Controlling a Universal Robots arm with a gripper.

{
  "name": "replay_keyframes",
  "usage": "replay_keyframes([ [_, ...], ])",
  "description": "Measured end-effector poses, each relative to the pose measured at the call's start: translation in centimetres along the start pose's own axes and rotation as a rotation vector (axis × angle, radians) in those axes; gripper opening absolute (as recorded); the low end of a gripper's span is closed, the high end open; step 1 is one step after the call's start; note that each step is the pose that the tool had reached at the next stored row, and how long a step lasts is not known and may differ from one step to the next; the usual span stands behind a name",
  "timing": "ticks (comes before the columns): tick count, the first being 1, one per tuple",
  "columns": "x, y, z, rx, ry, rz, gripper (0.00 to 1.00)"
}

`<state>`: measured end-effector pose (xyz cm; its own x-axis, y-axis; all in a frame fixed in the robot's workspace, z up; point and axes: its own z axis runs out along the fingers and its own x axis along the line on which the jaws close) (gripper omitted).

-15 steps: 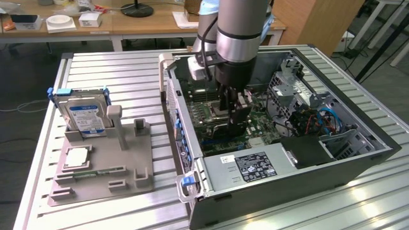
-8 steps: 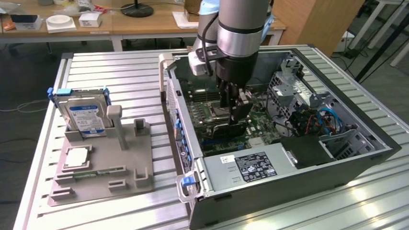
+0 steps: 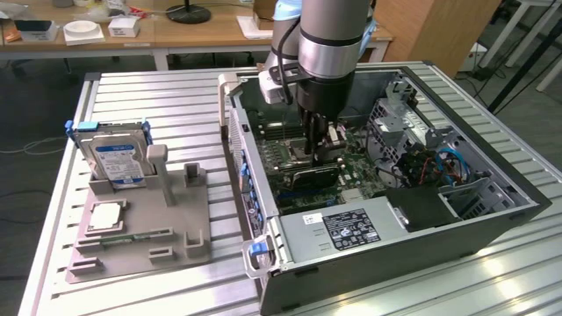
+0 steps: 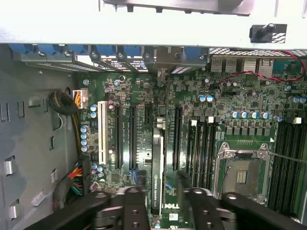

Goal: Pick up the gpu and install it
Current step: 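Insert the gpu into the slot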

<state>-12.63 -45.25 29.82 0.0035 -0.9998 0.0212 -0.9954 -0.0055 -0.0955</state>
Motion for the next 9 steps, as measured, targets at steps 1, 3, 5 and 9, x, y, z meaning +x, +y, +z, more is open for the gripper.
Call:
replay_keyframes([
  [1,0.0,0.0,0.0,0.0,0.0,0.0,0.38],
  [3,0.0,0.0,0.0,0.0,0.0,0.0,0.32],
  [5,0.0,0.0,0.0,0.0,0.0,0.0,0.25],
  [9,0.0,0.0,0.0,0.0,0.0,0.0,0.11],
])
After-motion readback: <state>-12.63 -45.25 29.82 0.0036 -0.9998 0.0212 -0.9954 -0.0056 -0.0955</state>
